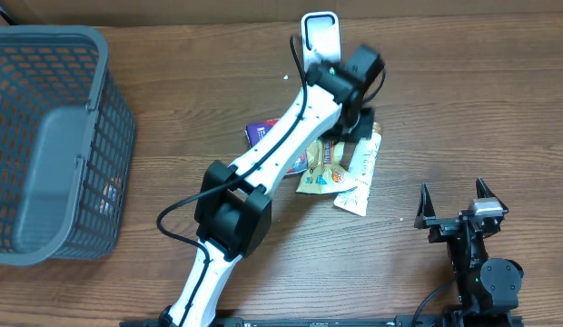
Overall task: Scan the item barcode
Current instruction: 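Hold the pack under the scanner, then release it on the table, then move the left gripper back into the grey basket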
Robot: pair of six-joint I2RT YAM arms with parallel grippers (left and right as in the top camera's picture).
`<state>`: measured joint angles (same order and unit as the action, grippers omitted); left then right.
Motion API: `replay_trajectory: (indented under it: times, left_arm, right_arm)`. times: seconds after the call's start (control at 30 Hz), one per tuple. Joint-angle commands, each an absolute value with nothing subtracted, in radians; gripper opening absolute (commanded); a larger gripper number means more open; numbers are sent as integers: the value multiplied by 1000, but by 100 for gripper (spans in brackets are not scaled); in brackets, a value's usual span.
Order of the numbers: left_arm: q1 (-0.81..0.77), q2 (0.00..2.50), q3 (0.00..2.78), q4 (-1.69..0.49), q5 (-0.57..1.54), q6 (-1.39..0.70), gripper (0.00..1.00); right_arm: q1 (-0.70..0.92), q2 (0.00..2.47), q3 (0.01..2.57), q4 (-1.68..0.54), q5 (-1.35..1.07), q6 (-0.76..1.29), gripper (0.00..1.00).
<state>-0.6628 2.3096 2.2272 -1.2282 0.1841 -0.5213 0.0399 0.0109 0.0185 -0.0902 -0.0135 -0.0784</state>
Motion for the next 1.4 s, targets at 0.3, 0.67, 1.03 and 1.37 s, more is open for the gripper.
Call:
replay_trajectory:
  times: [0.3,0.67,1.03,1.37]
  left_arm:
    - [-551,2201,2785,-1530,207,-429,23]
    - [-295,2003,2875,-1689,199,-359,63]
    - [75,1862,2875,-1689,27,-363,100]
    - [444,1860,2727,-1690,112,-393,100]
  right_arm:
    - [38,3,8,-85,-4,-80,100]
    - [38,3,8,-84,-4,-79,100]
    - [38,3,8,-84,-4,-79,100]
    - [38,3,8,-84,-4,-79,100]
